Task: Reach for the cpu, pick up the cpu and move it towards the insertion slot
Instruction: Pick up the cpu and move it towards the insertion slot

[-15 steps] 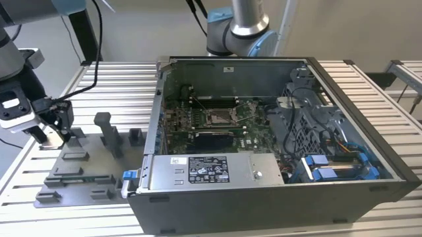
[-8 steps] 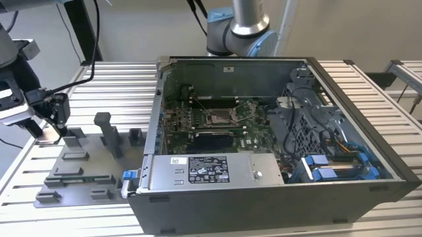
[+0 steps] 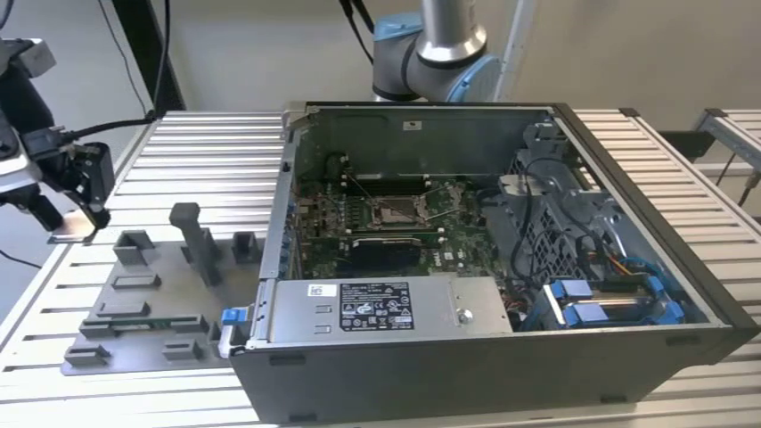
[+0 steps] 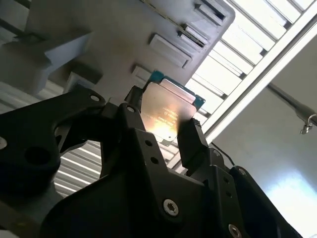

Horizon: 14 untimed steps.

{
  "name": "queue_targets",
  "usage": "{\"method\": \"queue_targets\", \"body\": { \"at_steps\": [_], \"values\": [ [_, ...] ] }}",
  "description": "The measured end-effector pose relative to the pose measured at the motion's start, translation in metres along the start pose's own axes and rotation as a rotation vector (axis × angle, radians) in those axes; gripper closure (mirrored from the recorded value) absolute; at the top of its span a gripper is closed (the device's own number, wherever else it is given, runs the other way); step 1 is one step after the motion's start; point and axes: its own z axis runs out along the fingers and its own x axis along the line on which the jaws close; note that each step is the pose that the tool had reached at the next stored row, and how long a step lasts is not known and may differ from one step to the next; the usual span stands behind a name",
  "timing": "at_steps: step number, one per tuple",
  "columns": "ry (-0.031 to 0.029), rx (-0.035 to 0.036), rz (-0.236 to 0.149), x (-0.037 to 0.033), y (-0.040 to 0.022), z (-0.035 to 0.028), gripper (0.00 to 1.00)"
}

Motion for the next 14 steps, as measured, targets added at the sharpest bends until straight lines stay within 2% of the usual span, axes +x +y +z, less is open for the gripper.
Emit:
{"method": "queue_targets", "body": {
  "at_steps": [8, 14],
  "values": [
    [0.0, 0.0, 0.0, -0.0005, 0.0011, -0.029, 1.0],
    [0.0, 0.0, 0.0, -0.0008, 0.0018, -0.047, 1.0]
  ]
}}
